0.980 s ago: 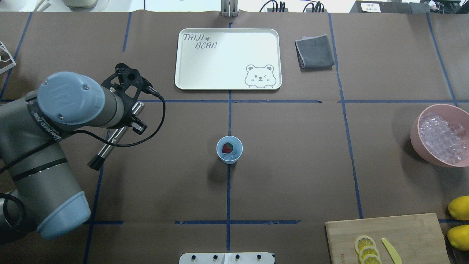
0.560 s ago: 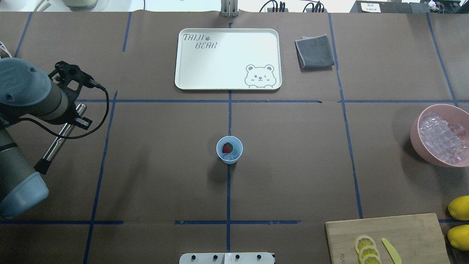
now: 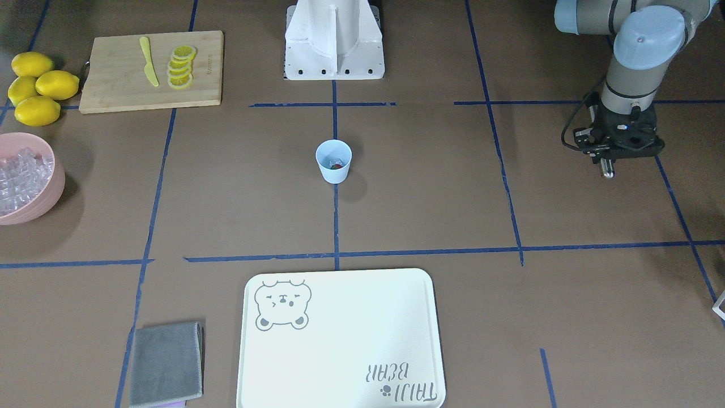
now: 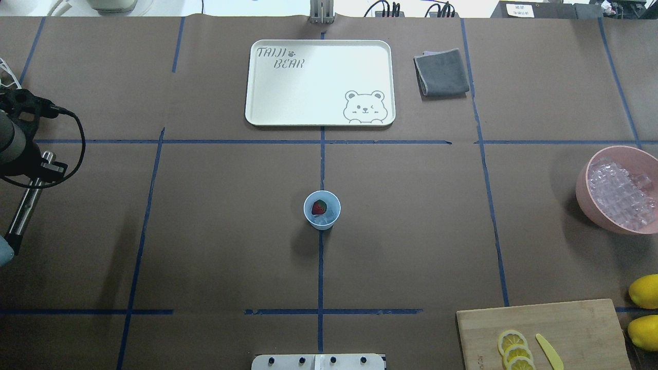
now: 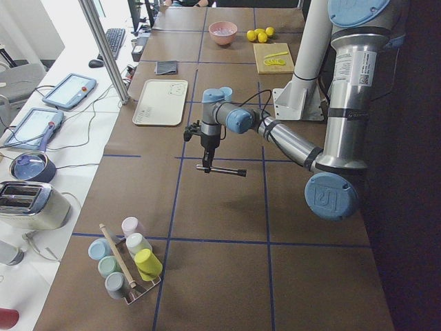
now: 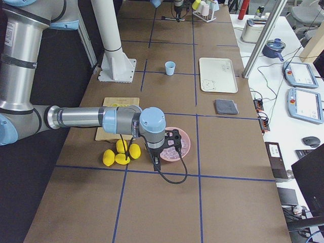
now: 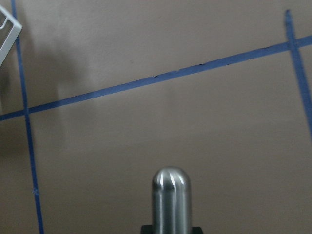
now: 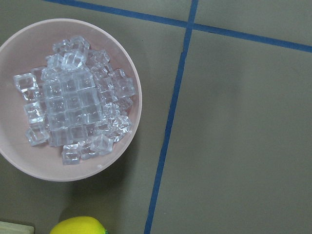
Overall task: Mash ice and strawberries in cup
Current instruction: 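Lift the muddler out of the cup and carry it back with the left gripper, then set the muddler down on the table and open the left gripper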
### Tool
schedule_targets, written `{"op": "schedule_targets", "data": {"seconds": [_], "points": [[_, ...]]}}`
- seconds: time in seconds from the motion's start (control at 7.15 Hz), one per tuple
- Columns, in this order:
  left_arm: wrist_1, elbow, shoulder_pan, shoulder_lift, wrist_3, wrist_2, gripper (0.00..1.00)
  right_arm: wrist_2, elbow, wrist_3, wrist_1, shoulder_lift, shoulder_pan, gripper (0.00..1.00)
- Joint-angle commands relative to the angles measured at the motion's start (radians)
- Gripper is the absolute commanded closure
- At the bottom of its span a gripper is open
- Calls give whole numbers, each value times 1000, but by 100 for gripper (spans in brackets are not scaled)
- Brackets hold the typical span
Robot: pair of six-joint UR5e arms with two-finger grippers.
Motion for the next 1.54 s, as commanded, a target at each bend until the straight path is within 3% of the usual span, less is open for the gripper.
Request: {"op": "schedule_targets", "data": {"seconds": [0.0, 0.14, 0.56, 1.26, 1.4], "points": [[-223, 184, -52, 20, 47, -70, 95, -1, 0, 0, 0, 0, -1, 1], [-281, 258, -95, 20, 140, -121, 95, -1, 0, 0, 0, 0, -3, 1], [-281, 330, -138, 18, 157, -166, 95, -2, 0, 0, 0, 0, -3, 1], [-284, 372, -170, 21, 154, -169, 88, -1, 0, 0, 0, 0, -3, 1], [-284, 373, -170, 21, 162, -169, 1, -2, 0, 0, 0, 0, -3, 1]]}}
